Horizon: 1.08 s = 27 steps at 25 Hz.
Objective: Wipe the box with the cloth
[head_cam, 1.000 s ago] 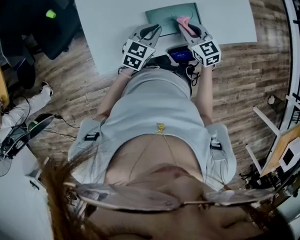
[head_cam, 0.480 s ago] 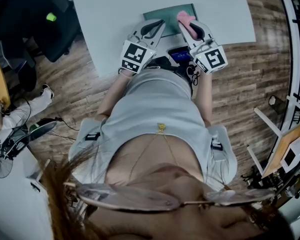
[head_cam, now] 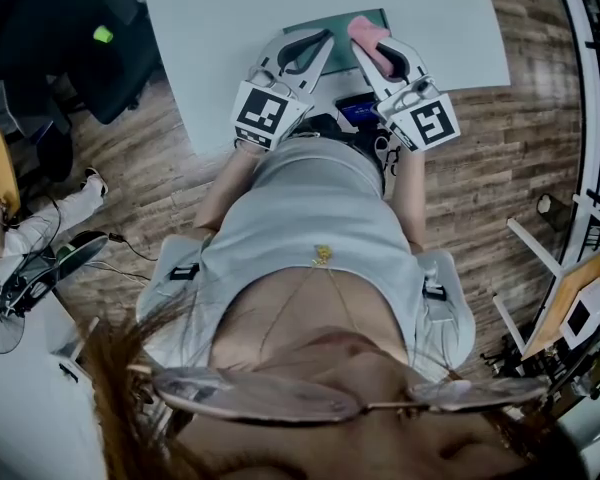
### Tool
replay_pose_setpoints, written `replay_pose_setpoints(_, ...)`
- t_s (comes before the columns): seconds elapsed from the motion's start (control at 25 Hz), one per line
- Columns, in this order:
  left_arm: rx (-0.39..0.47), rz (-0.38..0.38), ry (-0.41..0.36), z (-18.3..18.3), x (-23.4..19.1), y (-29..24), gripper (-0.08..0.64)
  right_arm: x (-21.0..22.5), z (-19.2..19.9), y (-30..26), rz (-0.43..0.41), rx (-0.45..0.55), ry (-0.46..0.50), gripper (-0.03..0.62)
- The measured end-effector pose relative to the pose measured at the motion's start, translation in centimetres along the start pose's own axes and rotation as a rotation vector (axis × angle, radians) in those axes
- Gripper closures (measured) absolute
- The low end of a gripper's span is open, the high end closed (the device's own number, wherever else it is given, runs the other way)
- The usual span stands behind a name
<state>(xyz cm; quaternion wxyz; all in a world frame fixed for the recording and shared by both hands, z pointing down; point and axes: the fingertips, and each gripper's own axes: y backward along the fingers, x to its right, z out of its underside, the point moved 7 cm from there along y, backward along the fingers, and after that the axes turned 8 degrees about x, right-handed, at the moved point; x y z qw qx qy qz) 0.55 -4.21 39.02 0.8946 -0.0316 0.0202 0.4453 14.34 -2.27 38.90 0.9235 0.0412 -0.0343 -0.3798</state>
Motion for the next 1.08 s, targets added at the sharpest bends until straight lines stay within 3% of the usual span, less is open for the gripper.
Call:
replay_pose_setpoints(0.84,-0.036,0.014,-0.004,0.6,1.5,-0.2,0.522,-0.2,0.1,1.0,0.0,-0.022,-0.008,0.558)
replay_pose_setpoints(1.08,-0.027,0.007,-0.014,0.0,2.6,-0.2,0.522,-0.3,-0.4,2.0,-0.029,-0.017,0.043,0.558)
